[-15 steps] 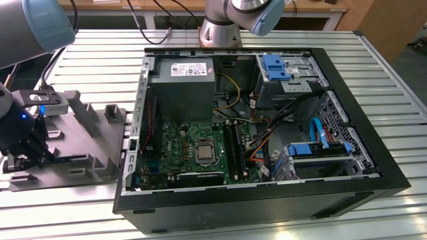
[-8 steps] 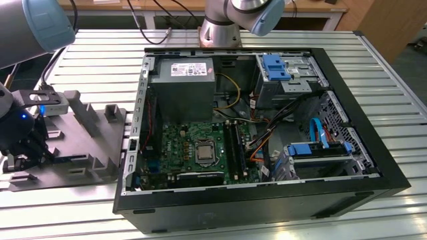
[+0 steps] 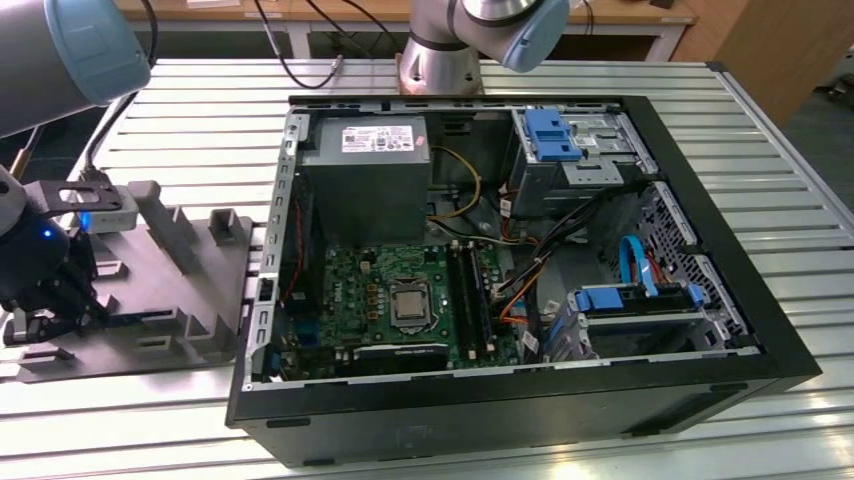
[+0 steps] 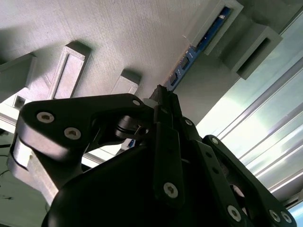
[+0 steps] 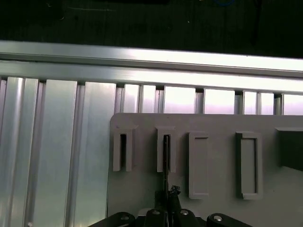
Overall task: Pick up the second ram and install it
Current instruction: 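Pick up the second ram and move it above second insertion slot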
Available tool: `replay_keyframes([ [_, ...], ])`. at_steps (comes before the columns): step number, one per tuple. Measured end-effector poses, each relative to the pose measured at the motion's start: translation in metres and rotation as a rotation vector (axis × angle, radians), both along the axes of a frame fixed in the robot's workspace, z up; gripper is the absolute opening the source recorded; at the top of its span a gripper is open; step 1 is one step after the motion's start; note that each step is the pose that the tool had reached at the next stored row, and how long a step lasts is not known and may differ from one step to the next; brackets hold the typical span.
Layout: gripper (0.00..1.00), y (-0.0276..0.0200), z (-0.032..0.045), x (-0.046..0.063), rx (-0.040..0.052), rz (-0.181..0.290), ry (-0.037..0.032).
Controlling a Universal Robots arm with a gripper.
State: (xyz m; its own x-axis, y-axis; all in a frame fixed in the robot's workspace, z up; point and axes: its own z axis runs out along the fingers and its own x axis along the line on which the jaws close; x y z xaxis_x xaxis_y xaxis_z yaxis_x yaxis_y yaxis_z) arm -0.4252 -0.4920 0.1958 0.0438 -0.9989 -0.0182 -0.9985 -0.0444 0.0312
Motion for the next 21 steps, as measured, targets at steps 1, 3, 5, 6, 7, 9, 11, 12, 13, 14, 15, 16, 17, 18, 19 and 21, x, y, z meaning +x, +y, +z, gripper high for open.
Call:
replay_keyframes([
  [1, 0.14, 0.0, 0.0, 0.0, 0.0, 0.0, 0.0],
  [3, 0.14, 0.0, 0.0, 0.0, 0.0, 0.0, -0.0001],
  [5, 0.14, 0.0, -0.0001, 0.0, 0.0, -0.01, 0.0],
  [6, 0.14, 0.0, -0.0001, 0.0, 0.0, -0.019, 0.0],
  [7, 0.14, 0.0, -0.0001, 0.0, -0.0001, -0.025, 0.0],
  [9, 0.14, 0.0, -0.0001, 0.0, 0.0, -0.03, 0.0],
  [11, 0.14, 0.0, -0.0001, 0.0, 0.0, -0.033, 0.0],
  [12, 0.14, 0.0, -0.0001, 0.0, 0.0, -0.037, 0.0],
  [13, 0.14, 0.0, -0.0001, 0.0, 0.0, -0.044, -0.0001],
  [14, 0.14, 0.0, -0.0001, 0.0, 0.0, -0.052, 0.0],
  [15, 0.14, 0.0, -0.0001, 0.0, 0.0, -0.058, 0.0],
  [16, 0.14, 0.0, -0.0001, 0.0, 0.0, -0.064, 0.0],
  [17, 0.14, 0.0, -0.0001, 0.0, 0.0, -0.072, 0.0],
  [18, 0.14, 0.0, -0.0002, 0.0, 0.0, -0.078, 0.0],
  [19, 0.14, 0.0, -0.0002, 0.0, 0.0, -0.079, 0.0],
  [21, 0.14, 0.0, -0.0001, 0.0, 0.0, -0.078, 0.0],
])
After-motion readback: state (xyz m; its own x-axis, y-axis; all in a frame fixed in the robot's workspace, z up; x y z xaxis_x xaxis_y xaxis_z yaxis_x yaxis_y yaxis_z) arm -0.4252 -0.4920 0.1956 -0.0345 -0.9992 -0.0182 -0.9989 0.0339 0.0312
